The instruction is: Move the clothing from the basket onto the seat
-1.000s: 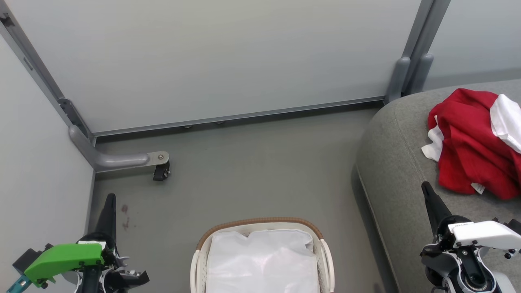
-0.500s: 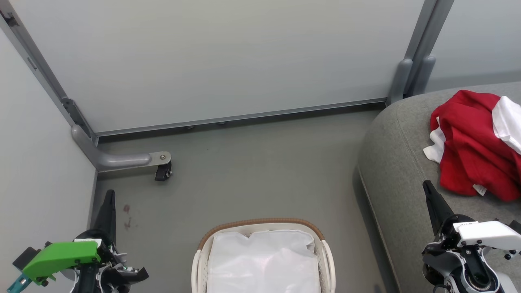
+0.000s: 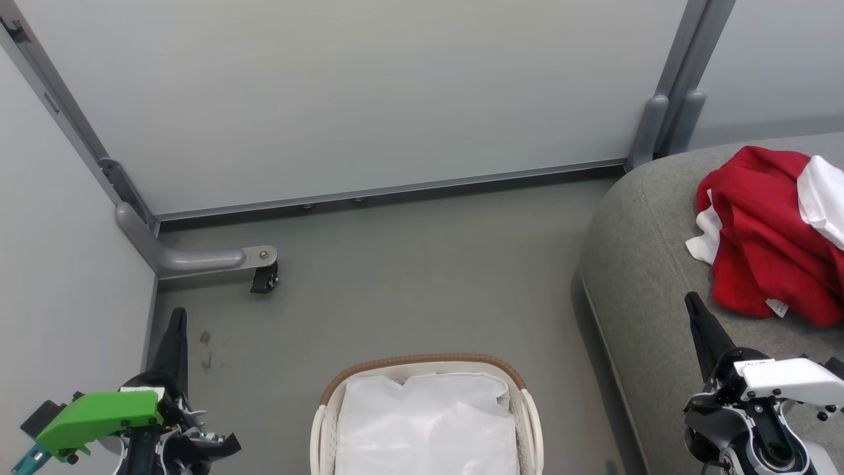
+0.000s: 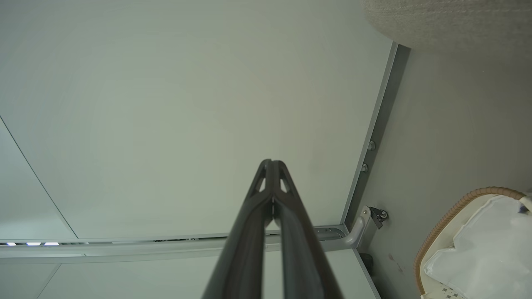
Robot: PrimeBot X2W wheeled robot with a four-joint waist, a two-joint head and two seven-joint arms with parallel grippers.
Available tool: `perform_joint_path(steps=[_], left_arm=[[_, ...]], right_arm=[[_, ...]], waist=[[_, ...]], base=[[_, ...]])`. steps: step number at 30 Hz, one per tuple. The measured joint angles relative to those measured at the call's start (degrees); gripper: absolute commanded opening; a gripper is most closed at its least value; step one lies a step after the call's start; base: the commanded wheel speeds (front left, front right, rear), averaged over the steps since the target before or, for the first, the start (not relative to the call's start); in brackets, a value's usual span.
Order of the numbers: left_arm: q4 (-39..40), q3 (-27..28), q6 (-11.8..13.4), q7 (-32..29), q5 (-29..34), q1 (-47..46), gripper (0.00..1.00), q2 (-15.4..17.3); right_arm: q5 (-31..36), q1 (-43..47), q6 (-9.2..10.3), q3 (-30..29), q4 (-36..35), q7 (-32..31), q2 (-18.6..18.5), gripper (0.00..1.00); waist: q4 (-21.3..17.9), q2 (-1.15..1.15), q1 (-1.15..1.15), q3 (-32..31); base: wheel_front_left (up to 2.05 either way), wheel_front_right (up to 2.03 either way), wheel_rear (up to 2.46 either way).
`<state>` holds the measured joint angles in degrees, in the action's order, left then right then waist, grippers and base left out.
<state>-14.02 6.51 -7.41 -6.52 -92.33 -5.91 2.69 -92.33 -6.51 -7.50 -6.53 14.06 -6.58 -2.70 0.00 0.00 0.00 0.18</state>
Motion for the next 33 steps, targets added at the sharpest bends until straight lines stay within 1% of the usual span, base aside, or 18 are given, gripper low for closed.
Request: perform_joint_path(steps=[33], left_arm=[[0.0, 0.0, 0.0, 0.0, 0.0, 0.0, 0.0, 0.0]], right_arm=[[0.0, 0.01, 0.0, 0.0, -0.01, 0.0, 0.0, 0.0]], waist=[[0.0, 0.0, 0.0, 0.0]], base=[[0.0, 0.0, 0.0]])
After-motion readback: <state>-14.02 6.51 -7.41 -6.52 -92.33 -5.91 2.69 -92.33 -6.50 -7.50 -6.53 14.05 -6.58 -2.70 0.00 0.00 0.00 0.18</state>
